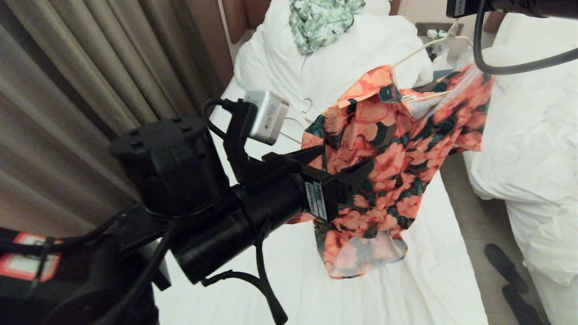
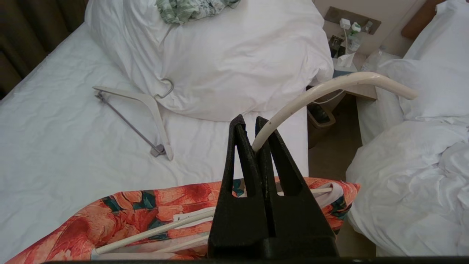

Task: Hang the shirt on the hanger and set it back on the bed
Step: Take the clothes hanger out of the clothes

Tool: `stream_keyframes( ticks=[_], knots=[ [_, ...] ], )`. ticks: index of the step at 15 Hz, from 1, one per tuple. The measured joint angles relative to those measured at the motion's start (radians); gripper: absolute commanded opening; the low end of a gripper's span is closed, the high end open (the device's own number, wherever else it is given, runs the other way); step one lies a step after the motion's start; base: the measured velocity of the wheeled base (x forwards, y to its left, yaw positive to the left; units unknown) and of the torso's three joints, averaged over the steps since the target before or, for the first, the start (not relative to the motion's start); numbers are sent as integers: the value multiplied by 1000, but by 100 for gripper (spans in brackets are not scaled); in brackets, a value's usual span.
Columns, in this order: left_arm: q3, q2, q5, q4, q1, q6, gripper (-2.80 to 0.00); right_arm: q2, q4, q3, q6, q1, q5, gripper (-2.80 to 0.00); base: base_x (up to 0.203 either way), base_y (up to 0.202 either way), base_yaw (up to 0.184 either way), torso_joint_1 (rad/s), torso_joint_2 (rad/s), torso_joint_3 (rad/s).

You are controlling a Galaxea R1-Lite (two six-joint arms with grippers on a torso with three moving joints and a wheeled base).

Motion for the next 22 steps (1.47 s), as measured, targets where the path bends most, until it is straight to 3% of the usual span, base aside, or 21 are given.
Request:
stream_keyframes(
  ticks=[4, 8, 15, 18, 22],
  knots=[
    [0, 93, 4, -25, 40, 46, 0, -6, 0, 5, 4, 1, -1, -280, 0, 0, 0, 0, 0, 0],
    [1, 111, 3, -124, 120, 123, 0, -9, 0, 9, 8, -9, 0, -280, 0, 0, 0, 0, 0, 0],
    [29, -117, -62, 169, 131, 138, 0, 0, 0, 10, 8, -14, 0, -280, 0, 0, 0, 0, 0, 0],
    [25, -76, -66, 140, 164, 137, 0, -1, 0, 10, 8, -10, 0, -280, 0, 0, 0, 0, 0, 0],
    [21, 28, -63, -10, 190, 139, 0, -1, 0, 10, 8, 0, 0, -280, 0, 0, 0, 0, 0, 0]
  ],
)
